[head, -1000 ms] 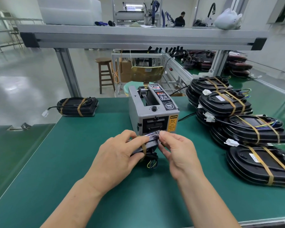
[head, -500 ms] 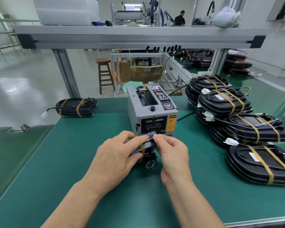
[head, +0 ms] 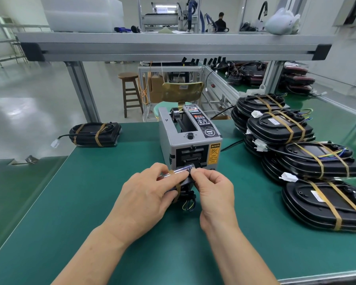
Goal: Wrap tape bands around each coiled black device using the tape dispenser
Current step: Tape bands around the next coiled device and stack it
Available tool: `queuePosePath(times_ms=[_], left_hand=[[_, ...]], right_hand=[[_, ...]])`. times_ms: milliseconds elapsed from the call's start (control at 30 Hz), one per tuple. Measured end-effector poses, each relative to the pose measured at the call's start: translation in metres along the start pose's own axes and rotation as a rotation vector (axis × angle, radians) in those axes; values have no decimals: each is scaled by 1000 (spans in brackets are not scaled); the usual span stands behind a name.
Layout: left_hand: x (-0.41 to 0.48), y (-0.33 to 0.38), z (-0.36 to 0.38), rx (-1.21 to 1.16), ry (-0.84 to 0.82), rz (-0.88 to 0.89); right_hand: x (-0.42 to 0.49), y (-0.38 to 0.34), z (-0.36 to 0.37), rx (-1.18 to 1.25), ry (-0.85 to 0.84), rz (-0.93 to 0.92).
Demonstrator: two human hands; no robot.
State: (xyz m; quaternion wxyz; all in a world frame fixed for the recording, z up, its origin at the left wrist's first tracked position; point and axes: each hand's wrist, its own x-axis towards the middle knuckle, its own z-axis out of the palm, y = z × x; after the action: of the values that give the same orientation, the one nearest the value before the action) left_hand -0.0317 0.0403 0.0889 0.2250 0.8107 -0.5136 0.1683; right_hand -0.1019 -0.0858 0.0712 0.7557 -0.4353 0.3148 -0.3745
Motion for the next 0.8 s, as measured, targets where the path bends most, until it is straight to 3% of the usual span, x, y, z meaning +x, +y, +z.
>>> queuePosePath(times_ms=[333,700,800], left_hand=[[0,-1,1,-13,-6,4],[0,-6,0,-112,-18,-22],[0,-8,0,-156,-14,-64]], right_hand=[[10,8,-10,-140,60,-103],[26,16,-5,-330,-12,-285],[24,16,-7,-312,-122,-292]])
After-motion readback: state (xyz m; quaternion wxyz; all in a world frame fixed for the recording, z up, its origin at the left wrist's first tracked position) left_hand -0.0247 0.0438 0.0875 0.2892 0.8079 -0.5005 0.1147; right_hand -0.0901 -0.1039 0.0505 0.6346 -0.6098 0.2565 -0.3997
